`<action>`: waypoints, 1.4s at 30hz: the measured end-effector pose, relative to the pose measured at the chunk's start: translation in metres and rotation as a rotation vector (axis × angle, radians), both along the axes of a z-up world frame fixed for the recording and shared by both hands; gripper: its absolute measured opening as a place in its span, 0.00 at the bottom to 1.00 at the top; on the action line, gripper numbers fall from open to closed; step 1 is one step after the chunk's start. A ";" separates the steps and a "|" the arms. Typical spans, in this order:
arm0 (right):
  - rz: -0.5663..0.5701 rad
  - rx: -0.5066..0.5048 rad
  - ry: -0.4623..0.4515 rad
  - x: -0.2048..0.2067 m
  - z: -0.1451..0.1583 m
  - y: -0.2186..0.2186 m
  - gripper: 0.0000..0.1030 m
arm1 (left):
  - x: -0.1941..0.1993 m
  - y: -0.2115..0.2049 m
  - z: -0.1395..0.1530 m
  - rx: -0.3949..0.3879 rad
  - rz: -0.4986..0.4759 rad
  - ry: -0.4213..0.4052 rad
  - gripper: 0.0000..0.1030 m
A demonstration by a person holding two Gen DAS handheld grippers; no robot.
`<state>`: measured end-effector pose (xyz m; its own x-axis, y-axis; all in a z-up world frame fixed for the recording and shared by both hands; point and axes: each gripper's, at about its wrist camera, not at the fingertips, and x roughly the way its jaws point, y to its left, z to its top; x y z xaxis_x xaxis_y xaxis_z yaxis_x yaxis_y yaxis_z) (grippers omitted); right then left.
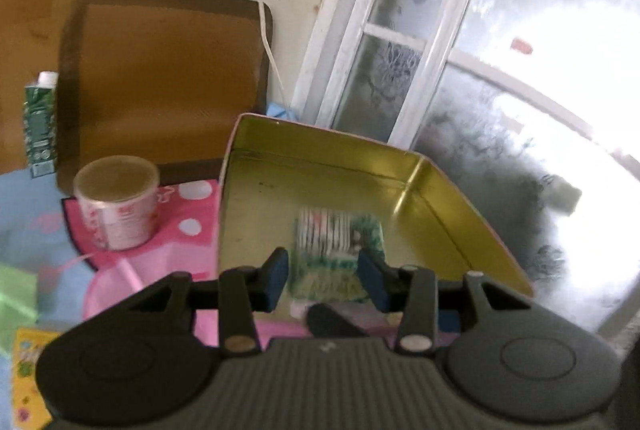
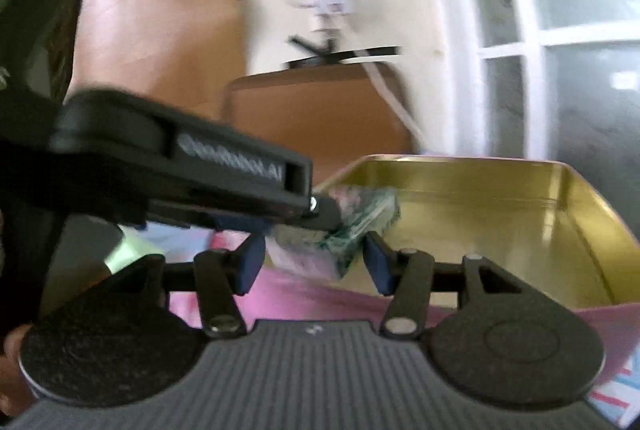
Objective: Organize soft objects
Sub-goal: 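Grasp the green-patterned tissue pack with the left tool and drop it into the tin, then grasp the pink fuzzy toy with the left tool and drop it into the tin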
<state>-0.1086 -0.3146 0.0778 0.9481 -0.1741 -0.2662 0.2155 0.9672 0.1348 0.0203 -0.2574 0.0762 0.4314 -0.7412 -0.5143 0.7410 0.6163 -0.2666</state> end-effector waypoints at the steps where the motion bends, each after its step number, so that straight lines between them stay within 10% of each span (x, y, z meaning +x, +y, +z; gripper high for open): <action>1: -0.019 0.000 -0.002 0.001 0.000 -0.004 0.70 | 0.001 -0.006 -0.004 0.013 0.007 -0.004 0.41; 5: -0.072 0.000 -0.047 -0.007 -0.001 -0.007 0.83 | 0.000 0.004 -0.004 -0.005 0.030 0.016 0.44; 11: 0.176 -0.120 -0.157 -0.010 0.009 0.064 0.73 | -0.020 0.120 0.009 -0.117 0.166 -0.082 0.47; 18: 0.658 -0.124 0.093 0.086 0.005 0.161 0.74 | -0.014 0.296 -0.015 -0.081 0.592 -0.070 0.52; 24: 0.720 -0.126 0.294 0.177 -0.021 0.218 0.74 | -0.016 0.378 -0.040 -0.169 0.754 0.044 0.52; 26: 0.733 -0.092 0.352 0.198 -0.029 0.223 0.41 | -0.016 0.382 -0.041 -0.180 0.747 0.054 0.52; 29: 0.730 -0.031 0.359 0.183 -0.032 0.210 0.40 | -0.018 0.373 -0.042 -0.189 0.703 0.061 0.52; 34: 0.752 -0.156 0.276 0.094 -0.024 0.177 0.41 | -0.023 0.332 -0.047 -0.175 0.533 0.101 0.91; 38: 0.651 -0.207 0.252 0.047 -0.032 0.175 0.41 | -0.035 0.284 -0.051 -0.116 0.389 0.096 0.82; 42: 0.602 -0.176 0.270 0.030 -0.046 0.165 0.42 | -0.040 0.247 -0.063 -0.071 0.301 0.161 0.54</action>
